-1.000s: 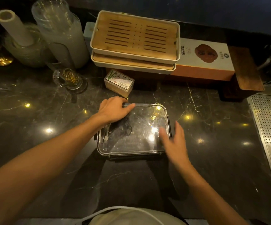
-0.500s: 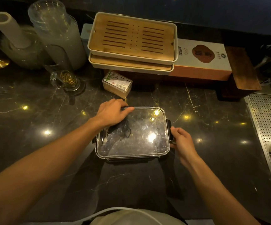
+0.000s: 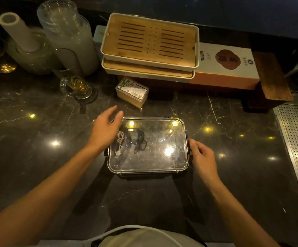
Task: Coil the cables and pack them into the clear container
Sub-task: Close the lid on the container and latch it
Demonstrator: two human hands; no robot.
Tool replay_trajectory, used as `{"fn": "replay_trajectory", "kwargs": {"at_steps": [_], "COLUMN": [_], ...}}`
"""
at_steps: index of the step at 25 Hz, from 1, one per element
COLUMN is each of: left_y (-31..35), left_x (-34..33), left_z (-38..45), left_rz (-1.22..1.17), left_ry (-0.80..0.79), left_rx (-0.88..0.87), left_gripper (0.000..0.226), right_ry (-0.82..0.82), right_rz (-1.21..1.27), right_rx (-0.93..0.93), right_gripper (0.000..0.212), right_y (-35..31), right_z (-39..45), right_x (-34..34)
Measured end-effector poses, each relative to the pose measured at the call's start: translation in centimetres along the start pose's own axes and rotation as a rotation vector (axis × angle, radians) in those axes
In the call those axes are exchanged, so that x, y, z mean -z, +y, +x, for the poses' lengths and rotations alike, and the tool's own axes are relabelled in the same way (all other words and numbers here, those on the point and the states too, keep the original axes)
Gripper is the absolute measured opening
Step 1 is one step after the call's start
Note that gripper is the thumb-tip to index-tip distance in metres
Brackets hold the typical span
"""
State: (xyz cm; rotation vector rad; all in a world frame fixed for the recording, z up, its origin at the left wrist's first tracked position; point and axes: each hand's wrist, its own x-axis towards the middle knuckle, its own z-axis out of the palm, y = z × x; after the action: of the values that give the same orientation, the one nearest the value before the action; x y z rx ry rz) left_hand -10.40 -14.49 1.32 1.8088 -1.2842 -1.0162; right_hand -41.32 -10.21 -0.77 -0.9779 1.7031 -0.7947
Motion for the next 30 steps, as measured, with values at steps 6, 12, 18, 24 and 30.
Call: {"fn": "replay_trajectory", "kwargs": {"at_steps": [6, 12, 18, 24, 30], "left_y": [-5.0, -3.7, -4.4, -2.1, -2.2], "left_x": [-0.8, -2.2, -0.9, -0.6, -0.6], "left_z": [-5.5, -6.3, -5.0, -1.6, 0.9], "left_rz": [-0.359, -0.432, -0.365, -0.218, -0.244], "left_ry": [-0.003, -0.049, -0.106, -0.002, 0.012], "left_rx": [0.312, 0.283, 0.242, 0.154, 0.165], "left_gripper": [0.075, 0.043, 0.046, 0.018, 0.024], "right_ry": [-0.011, -0.057, -0.144, -0.126, -0.126], "right_rz": [-0.046, -0.017, 0.013, 0.001, 0.019], "right_rx": [0.024, -0.006, 0.042, 0.065, 0.031], "right_gripper": [0.042, 0.038, 0.027, 0.022, 0.043], "right_y": [0.3, -0.2, 0.1, -3.0, -3.8], "right_z": [-0.1, -0.1, -0.3, 2.6, 4.7], "right_x": [0.0, -0.1, -0.7, -1.8, -2.4]}}
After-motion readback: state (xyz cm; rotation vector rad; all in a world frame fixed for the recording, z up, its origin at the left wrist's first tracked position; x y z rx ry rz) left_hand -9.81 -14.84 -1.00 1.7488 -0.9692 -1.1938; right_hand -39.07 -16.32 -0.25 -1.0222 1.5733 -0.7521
